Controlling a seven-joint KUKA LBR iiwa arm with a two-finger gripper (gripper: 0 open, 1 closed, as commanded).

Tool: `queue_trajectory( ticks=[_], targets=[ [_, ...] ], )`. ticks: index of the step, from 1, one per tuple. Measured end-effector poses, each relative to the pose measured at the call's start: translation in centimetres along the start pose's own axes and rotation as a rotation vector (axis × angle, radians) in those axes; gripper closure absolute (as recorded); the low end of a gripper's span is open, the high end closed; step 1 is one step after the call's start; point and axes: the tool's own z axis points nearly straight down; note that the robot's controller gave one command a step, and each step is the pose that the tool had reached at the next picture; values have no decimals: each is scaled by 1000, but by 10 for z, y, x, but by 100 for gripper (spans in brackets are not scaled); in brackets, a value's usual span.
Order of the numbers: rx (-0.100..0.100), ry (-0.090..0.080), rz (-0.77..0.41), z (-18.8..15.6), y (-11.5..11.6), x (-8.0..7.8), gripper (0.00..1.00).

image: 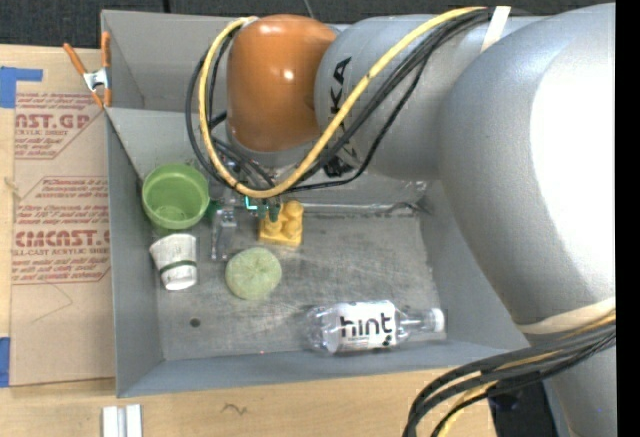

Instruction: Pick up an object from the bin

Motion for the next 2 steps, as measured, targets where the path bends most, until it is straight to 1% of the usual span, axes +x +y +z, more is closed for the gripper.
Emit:
queue_trajectory(
  ticks=[1,2],
  targets=[
    [-1,1,0,-1,0,0,0],
    [-1,-5,-184,49,-40,20,0]
  ],
)
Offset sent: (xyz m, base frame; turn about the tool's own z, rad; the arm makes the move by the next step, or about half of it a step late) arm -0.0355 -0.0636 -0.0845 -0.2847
